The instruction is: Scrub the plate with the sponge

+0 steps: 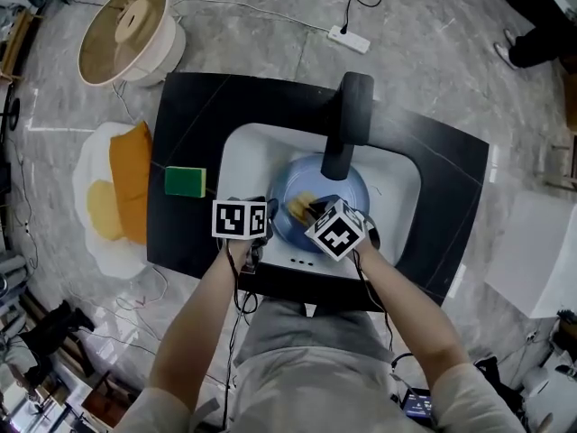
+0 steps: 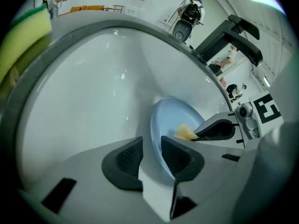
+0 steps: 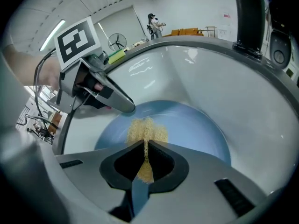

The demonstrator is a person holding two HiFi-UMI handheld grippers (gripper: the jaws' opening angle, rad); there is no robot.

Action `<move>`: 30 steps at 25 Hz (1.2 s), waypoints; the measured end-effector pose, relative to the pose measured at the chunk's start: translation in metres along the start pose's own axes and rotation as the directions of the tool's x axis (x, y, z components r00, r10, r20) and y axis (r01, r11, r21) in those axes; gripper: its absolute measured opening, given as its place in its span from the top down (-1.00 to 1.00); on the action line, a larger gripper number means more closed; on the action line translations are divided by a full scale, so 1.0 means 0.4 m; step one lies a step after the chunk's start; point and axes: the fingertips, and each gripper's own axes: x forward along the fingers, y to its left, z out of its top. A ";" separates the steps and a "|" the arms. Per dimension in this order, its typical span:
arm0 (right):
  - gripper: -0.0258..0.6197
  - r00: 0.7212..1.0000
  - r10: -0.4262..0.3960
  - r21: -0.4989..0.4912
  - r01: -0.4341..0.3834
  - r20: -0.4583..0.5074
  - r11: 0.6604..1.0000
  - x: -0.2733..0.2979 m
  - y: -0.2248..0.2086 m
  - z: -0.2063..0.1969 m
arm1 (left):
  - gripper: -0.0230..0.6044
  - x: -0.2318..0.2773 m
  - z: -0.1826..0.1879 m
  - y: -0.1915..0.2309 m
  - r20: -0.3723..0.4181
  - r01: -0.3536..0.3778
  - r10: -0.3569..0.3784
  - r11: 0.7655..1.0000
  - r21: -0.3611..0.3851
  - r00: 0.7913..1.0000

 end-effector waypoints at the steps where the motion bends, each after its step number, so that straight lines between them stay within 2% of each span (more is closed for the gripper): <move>1: 0.78 1.000 0.001 -0.010 -0.001 -0.004 1.000 0.007 0.001 0.001 | 0.50 0.005 0.000 0.002 -0.004 0.002 -0.002 1.000 -0.005 1.000; 5: 0.78 1.000 -0.002 -0.050 0.001 -0.022 0.999 0.041 0.007 0.005 | 0.51 0.030 -0.011 0.001 -0.028 0.042 -0.044 0.997 -0.059 0.999; 7: 0.78 1.000 -0.005 -0.064 0.004 -0.024 0.998 0.052 0.005 0.011 | 0.54 0.034 -0.013 0.004 -0.029 0.038 -0.040 0.997 -0.067 0.999; 9: 0.78 1.000 -0.001 -0.065 0.000 -0.021 0.998 0.058 0.004 0.018 | 0.66 0.034 -0.012 0.008 -0.026 0.014 -0.016 0.999 -0.048 1.000; 14: 0.78 0.999 -0.033 -0.091 0.032 -0.002 0.995 0.073 -0.021 0.041 | 0.76 0.038 -0.010 0.013 -0.037 -0.012 0.011 1.000 -0.007 0.999; 18: 0.78 0.996 -0.084 -0.107 0.086 0.019 0.991 0.095 -0.066 0.070 | 0.76 0.036 -0.012 0.014 -0.034 -0.035 0.037 0.998 0.050 0.999; 22: 0.78 0.989 -0.146 -0.100 0.145 0.001 0.984 0.100 -0.147 0.081 | 0.78 0.036 -0.006 0.019 -0.009 -0.061 0.062 0.997 0.047 0.998; 24: 0.78 0.980 -0.193 -0.104 0.187 -0.048 0.977 0.086 -0.193 0.050 | 0.78 0.035 -0.005 0.020 -0.003 -0.053 0.053 0.998 0.037 0.999; 27: 0.78 0.947 -0.283 -0.182 0.255 -0.150 0.950 0.047 -0.249 -0.017 | 0.78 0.033 0.003 0.022 -0.001 -0.058 0.058 0.997 0.053 0.998; 30: 0.78 0.926 -0.325 -0.262 0.270 -0.193 0.926 0.017 -0.261 -0.060 | 0.79 0.031 0.018 0.028 0.008 -0.072 0.072 0.995 0.067 0.997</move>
